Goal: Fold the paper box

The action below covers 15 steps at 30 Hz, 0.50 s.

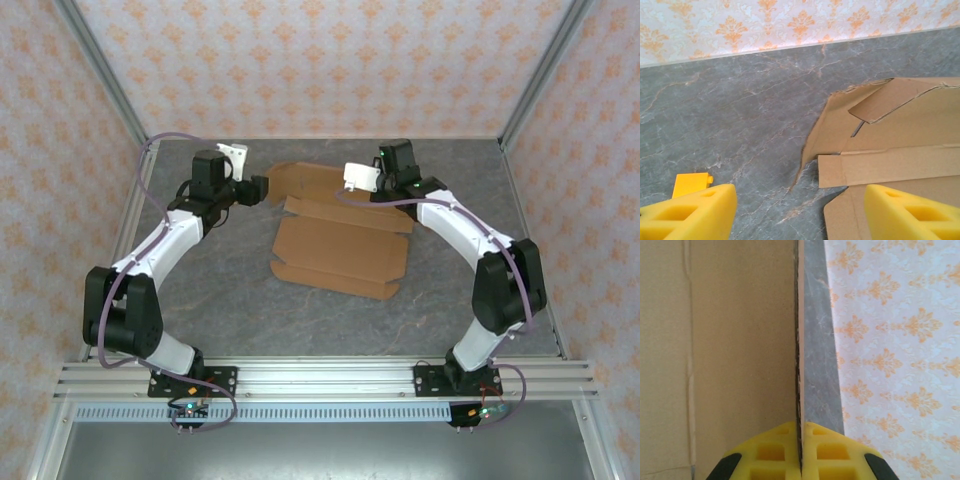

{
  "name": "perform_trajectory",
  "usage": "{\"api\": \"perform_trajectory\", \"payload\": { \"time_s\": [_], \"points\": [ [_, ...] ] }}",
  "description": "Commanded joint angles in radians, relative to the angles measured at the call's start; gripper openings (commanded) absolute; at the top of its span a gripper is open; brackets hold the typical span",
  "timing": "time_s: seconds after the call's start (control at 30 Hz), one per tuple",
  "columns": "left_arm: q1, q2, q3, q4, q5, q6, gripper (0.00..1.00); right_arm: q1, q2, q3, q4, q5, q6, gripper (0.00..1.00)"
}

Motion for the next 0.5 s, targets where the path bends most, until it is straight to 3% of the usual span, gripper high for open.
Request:
{"api": "perform_trajectory", "payload": {
  "time_s": [0.0, 0.2, 0.47],
  "points": [
    [-0.012, -0.024, 0.032, -0.018, 0.030, -0.009, 0.68, 0.014, -0.032, -0.053, 0.069, 0.040, -0.052, 0.05],
    [-0.012, -0.014, 0.034, -0.017, 0.005, -0.029, 0.68, 0.029, -0.010, -0.143, 0.218, 0.099, -0.130, 0.01],
    [-0.012, -0.012, 0.025, -0.002, 0.039, -0.051, 0.68, 0.041, 0.021, -0.292, 0.558, 0.173, -0.210, 0.05]
  ]
}}
